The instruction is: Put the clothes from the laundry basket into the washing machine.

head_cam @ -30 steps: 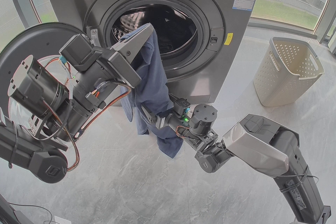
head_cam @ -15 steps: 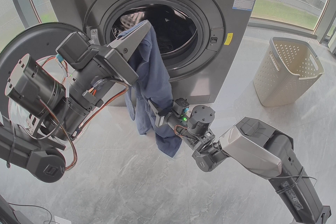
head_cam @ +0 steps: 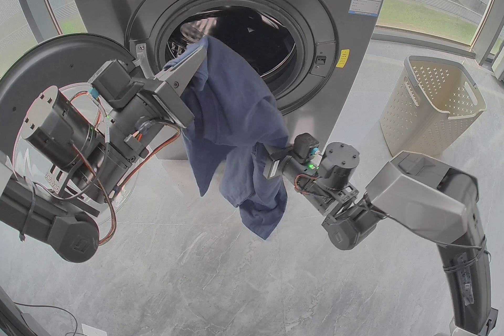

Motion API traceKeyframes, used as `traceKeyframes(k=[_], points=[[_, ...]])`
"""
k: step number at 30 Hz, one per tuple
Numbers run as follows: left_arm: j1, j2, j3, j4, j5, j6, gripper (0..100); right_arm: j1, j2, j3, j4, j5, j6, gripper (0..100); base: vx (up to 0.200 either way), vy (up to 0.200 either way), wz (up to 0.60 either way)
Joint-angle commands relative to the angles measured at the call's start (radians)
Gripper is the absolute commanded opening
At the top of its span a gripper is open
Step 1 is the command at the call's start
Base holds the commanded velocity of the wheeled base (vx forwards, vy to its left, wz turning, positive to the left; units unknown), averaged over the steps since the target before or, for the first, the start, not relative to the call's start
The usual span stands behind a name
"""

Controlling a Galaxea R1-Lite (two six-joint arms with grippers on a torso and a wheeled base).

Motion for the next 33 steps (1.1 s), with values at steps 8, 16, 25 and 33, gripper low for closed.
traceKeyframes(k=[8,16,25,33], points=[[0.077,0.173,0.059,-0.003,0.001,0.011,0,-0.033,-0.206,0.121,-0.022,0.000,0.032,0,0.000,0.000,0.00],[0.079,0.255,0.129,-0.005,-0.012,0.084,0,-0.019,-0.215,0.051,-0.006,-0.015,0.032,0,0.000,0.000,0.00],[0.086,0.290,0.116,-0.008,-0.013,0.109,100,-0.013,-0.255,0.046,0.001,-0.023,0.032,0,0.000,0.000,0.00],[0.079,0.339,0.191,-0.008,-0.035,0.133,100,-0.013,-0.263,0.036,0.018,-0.023,0.032,0,0.000,0.000,0.00]])
